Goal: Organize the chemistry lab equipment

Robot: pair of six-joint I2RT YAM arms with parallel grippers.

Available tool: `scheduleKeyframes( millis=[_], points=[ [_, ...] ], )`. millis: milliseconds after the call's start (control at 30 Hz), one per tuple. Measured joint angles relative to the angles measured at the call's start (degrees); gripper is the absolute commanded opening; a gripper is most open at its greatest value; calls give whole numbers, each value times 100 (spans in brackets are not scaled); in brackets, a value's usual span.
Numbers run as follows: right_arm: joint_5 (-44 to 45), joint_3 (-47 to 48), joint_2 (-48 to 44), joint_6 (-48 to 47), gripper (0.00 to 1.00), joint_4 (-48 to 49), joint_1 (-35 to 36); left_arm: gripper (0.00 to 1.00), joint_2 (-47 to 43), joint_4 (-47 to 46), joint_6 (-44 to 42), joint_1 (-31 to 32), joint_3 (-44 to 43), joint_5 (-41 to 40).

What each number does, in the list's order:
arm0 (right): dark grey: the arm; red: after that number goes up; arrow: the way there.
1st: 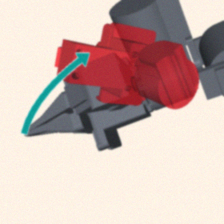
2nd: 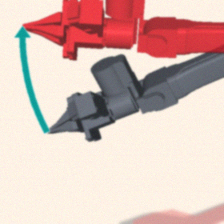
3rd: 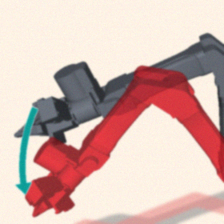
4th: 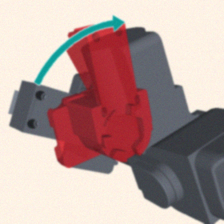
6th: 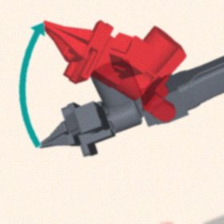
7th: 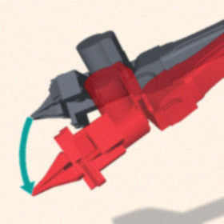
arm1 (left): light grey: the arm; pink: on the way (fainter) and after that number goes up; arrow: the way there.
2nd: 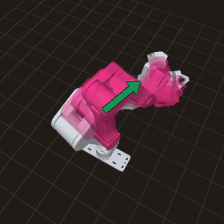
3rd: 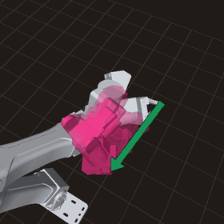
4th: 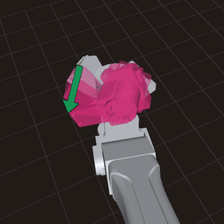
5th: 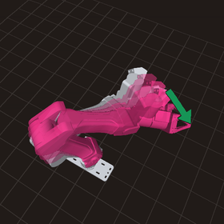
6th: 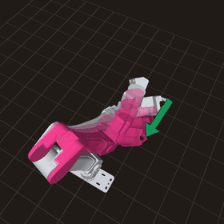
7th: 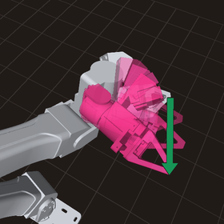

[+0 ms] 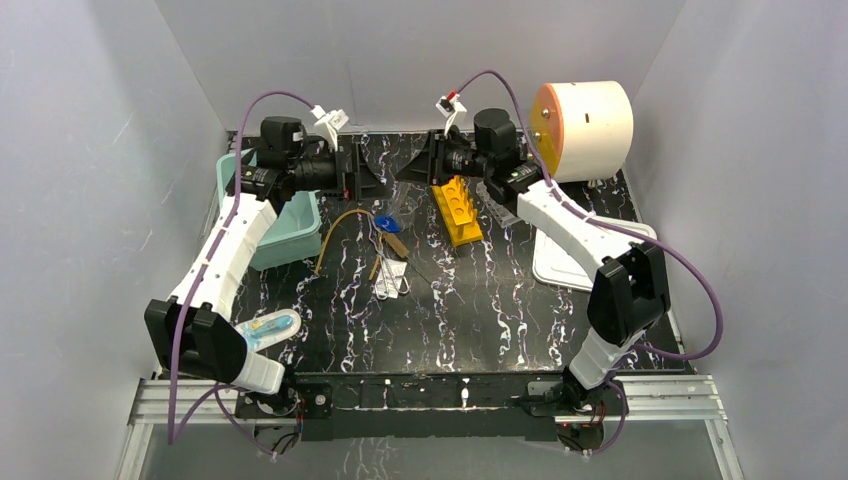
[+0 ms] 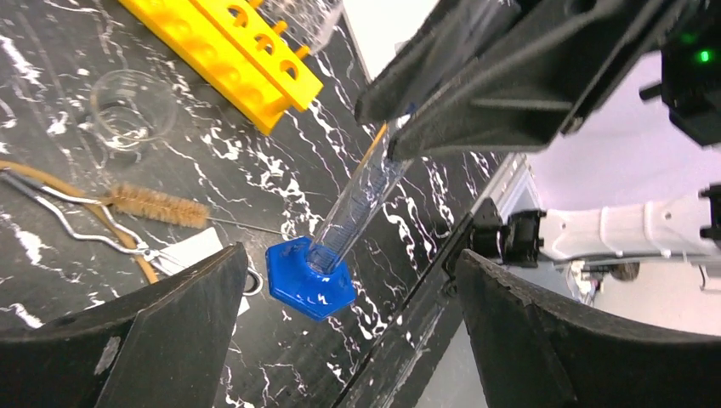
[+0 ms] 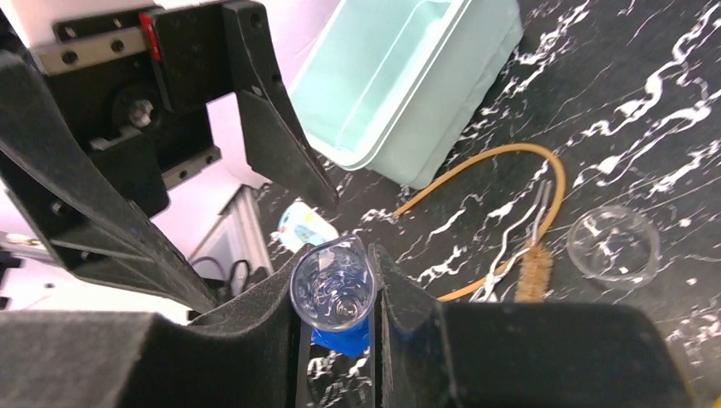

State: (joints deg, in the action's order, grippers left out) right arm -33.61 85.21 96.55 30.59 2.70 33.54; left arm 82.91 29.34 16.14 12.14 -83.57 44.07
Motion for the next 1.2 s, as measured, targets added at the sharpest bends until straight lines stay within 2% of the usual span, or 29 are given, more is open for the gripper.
scheduleKeyframes(
  millis=[167,467,600,833,933,1200],
  points=[
    [-485,-26,0,584,34,-4,-210,78,7,-92,-142,216,114,389],
    [-1182,-26,22,1309,34,44,-271,53,15,-225,-208,544,138,420],
    [-1349,-61,37,1534,34,175,-267,46,39,-238,-205,579,181,442],
    [-1482,-109,94,1694,34,400,-269,26,140,-339,-136,640,188,654],
    [-1473,-151,149,1784,34,557,-262,26,219,-350,-120,675,166,772],
    [-1453,-157,225,2031,33,929,-203,40,295,-367,-118,713,144,914]
  ],
)
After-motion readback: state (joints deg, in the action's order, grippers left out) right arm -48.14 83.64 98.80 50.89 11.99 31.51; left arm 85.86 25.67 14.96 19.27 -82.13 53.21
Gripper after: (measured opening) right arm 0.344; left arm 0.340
